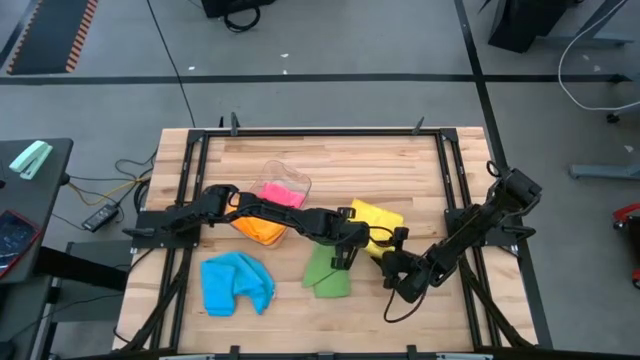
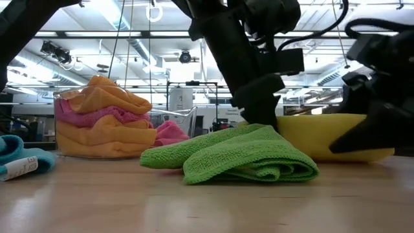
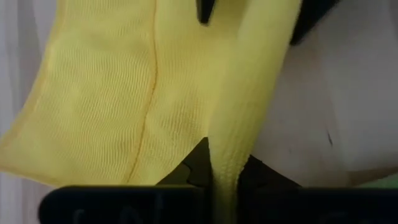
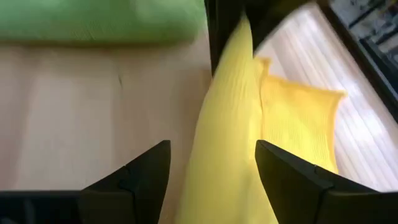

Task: Fold microfiber towels
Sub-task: Fold the yellow microfiber towel

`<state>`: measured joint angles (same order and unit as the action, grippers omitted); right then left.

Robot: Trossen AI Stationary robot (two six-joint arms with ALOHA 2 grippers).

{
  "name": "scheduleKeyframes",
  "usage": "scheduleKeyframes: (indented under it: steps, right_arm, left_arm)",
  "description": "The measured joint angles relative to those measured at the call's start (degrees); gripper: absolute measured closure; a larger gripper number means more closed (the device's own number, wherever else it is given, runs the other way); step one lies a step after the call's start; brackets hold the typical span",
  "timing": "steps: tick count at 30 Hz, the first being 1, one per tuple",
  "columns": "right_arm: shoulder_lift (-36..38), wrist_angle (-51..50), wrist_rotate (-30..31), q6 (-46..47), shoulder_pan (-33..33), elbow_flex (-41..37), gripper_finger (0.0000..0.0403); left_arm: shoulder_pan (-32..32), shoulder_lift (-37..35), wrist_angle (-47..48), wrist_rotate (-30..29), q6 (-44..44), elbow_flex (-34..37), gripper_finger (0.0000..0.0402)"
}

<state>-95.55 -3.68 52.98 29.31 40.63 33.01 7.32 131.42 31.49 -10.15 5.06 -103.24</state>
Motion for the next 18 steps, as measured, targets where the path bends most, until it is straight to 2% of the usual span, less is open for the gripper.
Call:
scheduleKeyframes:
  steps: [4, 8, 12, 18]
  right_arm:
    - [0.0, -5.1, -2.3, 4.0, 0.1, 0.0, 0.016]
    - [0.1, -7.6, -4.2, 5.6, 0.7, 0.0, 0.0174]
    - [1.4, -9.1, -4.9, 6.6, 2.1, 0.0, 0.0206]
    - [3.0, -10.0, -5.3, 6.7, 3.4, 0.0, 0.0266]
  left_arm:
    - [-0.1, -0.6, 0.2, 0.3, 0.1, 0.0, 0.0362]
    - [0.0, -0.7, 0.8, 0.4, 0.1, 0.0, 0.0376]
    - [0.0, -0.7, 1.4, 1.1, 0.1, 0.0, 0.0384]
    - [-0.1, -0.7, 2.9, 7.6, 0.1, -1.6, 0.0368]
